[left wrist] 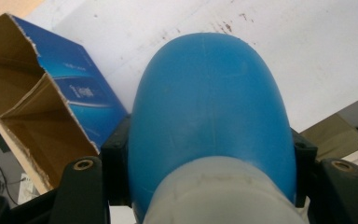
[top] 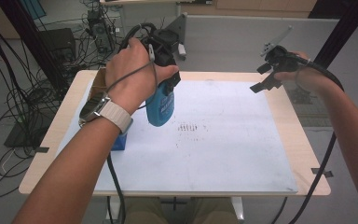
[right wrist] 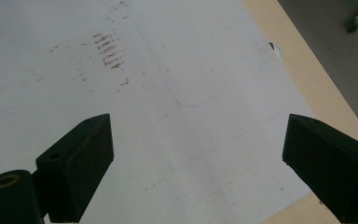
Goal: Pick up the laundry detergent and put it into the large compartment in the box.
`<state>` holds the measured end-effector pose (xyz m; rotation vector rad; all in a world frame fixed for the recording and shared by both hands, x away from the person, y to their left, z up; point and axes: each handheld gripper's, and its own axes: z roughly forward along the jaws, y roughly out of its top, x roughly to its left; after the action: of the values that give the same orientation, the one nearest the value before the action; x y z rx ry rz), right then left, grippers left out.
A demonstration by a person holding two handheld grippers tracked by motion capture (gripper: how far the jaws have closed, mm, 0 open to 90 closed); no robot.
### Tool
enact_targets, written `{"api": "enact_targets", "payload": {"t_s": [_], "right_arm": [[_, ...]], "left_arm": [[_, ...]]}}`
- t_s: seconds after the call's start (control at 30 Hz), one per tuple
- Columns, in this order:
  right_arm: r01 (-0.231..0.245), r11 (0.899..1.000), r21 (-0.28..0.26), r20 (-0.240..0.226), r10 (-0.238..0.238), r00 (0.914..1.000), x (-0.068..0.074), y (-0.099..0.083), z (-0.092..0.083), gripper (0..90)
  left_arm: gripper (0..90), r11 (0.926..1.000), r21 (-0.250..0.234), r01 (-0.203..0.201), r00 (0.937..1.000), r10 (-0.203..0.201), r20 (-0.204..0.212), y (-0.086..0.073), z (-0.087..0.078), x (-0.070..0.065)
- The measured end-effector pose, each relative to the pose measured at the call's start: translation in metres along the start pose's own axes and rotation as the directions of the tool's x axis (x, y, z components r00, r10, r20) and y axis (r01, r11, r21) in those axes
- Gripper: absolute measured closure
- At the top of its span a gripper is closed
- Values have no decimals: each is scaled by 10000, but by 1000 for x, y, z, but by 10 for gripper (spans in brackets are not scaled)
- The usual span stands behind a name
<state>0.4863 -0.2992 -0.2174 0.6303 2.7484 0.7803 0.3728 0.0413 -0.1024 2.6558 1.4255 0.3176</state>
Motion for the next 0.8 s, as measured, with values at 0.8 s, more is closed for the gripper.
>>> {"api": "enact_targets", "payload": {"t_s": [0.8], "right_arm": [[-23, 9999, -108, 39, 23, 10000, 0, 1, -1, 84]], "left_arm": [[381, 9939, -122, 1095, 9937, -1097, -227, -5, -28, 35]]}}
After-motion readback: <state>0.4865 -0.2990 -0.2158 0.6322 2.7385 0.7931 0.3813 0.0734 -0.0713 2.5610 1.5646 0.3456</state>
